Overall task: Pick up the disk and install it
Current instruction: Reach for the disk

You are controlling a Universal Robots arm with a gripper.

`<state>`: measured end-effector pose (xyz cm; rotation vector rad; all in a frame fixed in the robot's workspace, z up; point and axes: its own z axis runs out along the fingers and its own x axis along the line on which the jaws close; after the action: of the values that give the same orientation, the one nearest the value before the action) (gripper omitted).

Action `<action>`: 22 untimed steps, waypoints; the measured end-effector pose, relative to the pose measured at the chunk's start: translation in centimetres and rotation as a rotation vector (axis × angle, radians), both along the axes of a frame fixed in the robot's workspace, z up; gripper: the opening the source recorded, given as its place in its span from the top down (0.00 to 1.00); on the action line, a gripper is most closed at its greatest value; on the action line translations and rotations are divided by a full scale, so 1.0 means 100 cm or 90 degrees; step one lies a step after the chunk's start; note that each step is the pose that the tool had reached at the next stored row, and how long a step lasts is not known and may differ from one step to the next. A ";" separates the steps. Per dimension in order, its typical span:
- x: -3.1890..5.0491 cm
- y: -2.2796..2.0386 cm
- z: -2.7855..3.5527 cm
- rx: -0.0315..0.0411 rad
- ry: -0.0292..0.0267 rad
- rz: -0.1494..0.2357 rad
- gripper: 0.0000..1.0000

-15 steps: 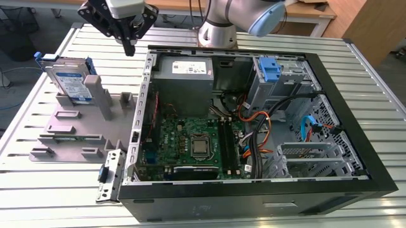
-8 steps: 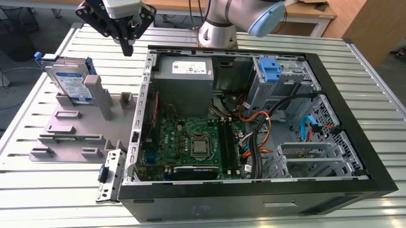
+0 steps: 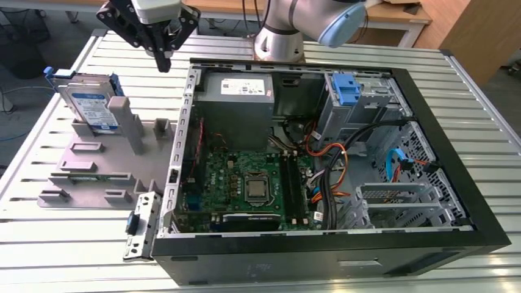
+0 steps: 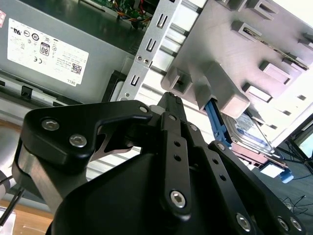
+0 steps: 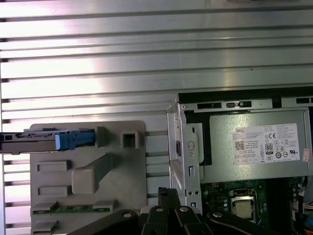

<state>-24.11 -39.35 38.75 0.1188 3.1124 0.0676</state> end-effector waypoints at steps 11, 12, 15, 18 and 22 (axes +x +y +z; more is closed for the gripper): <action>-0.0089 0.0000 -0.0002 0.0001 0.0000 0.000 0.89; -0.0089 0.0000 -0.0001 0.0001 0.0000 0.000 0.89; -0.0091 0.0000 -0.0001 0.0000 0.0000 0.000 0.89; -0.0091 0.0000 -0.0001 0.0000 0.0000 0.000 0.89; -0.0108 0.0000 -0.0001 0.0000 0.0001 0.000 0.89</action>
<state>-25.18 -39.36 38.74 0.1188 3.1125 0.0676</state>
